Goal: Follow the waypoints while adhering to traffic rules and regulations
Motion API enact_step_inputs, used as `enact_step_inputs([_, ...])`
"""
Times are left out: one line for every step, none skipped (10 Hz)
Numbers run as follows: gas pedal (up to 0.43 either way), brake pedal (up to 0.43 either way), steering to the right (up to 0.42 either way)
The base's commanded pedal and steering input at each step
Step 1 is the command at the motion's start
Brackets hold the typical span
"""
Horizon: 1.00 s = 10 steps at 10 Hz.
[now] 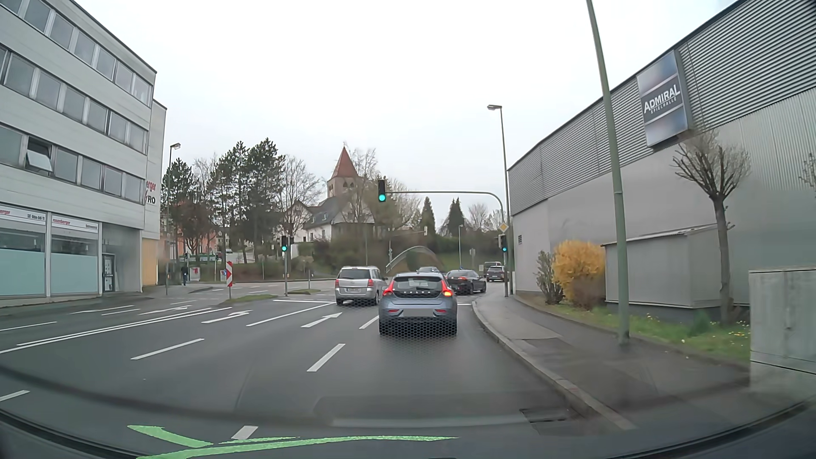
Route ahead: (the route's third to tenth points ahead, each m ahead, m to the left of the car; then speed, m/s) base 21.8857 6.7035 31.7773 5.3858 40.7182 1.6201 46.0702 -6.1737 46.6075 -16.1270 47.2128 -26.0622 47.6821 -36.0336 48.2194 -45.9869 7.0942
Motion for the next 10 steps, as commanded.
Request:
enact_step_inputs([0.079, 0.000, 0.005])
enact_step_inputs([0.079, 0.000, 0.005])
enact_step_inputs([0.079, 0.000, 0.005])
enact_step_inputs([0.079, 0.000, 0.007])
enact_step_inputs([0.079, 0.000, 0.008])
enact_step_inputs([0.079, 0.000, 0.008])
enact_step_inputs([0.079, 0.000, 0.012])
enact_step_inputs([0.079, 0.000, 0.014])
enact_step_inputs([0.079, 0.000, 0.015])
enact_step_inputs([0.079, 0.000, 0.016])
